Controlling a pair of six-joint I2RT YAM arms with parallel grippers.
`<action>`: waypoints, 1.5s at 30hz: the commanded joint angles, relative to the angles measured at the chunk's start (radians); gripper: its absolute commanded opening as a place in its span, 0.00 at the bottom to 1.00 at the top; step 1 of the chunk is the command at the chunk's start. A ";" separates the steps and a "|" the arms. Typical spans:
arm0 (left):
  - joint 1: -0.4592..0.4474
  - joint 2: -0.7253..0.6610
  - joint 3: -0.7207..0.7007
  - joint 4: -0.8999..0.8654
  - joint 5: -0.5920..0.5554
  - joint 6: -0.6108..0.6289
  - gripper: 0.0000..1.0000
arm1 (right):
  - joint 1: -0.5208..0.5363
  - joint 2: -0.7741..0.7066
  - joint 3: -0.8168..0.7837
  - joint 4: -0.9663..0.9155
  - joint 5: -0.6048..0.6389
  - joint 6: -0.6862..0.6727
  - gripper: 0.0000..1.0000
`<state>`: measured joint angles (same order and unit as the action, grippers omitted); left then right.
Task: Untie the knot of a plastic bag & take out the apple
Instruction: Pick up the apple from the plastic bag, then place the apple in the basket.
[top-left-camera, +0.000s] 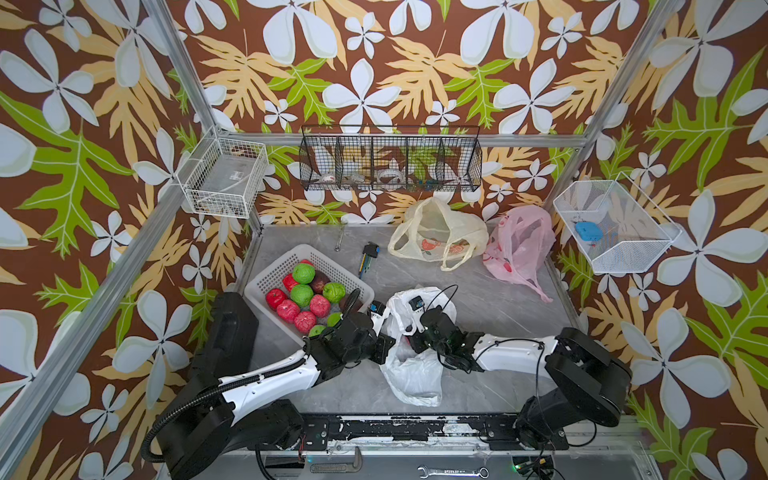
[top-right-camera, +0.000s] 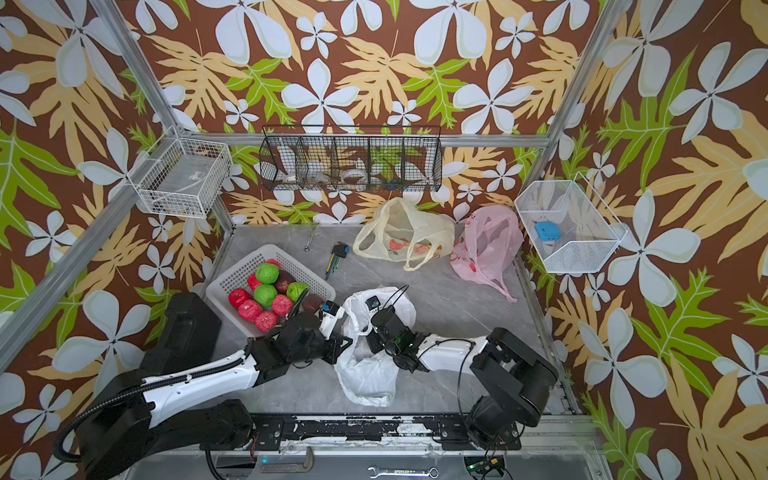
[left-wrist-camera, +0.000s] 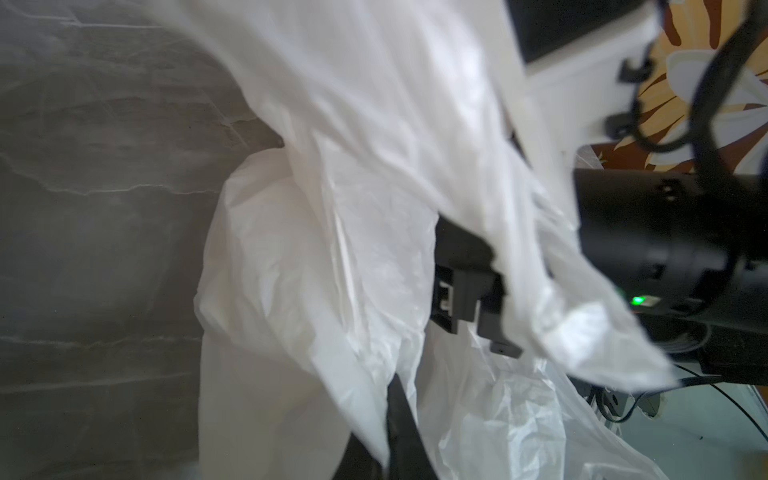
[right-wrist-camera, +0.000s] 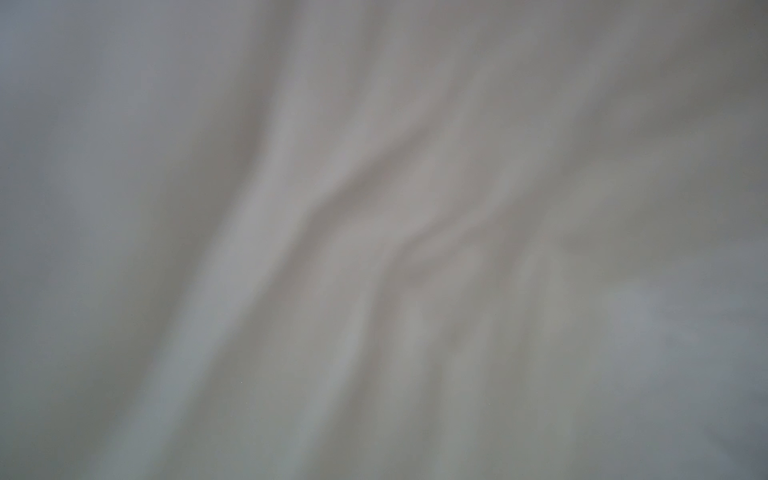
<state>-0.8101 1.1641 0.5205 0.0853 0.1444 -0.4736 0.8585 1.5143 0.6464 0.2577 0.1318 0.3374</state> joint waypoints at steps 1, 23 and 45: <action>0.014 -0.007 -0.004 0.035 -0.036 -0.023 0.00 | 0.011 -0.066 0.017 -0.140 0.011 0.023 0.47; 0.073 0.047 -0.046 0.149 -0.081 -0.131 0.00 | 0.034 -0.500 0.136 -0.672 0.030 0.102 0.51; 0.069 -0.306 -0.391 0.231 -0.055 -0.264 0.00 | 0.013 0.103 0.822 -0.584 -0.021 -0.031 0.50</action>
<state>-0.7406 0.9016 0.1574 0.2947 0.1089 -0.6918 0.8707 1.5364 1.4006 -0.3599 0.1833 0.3275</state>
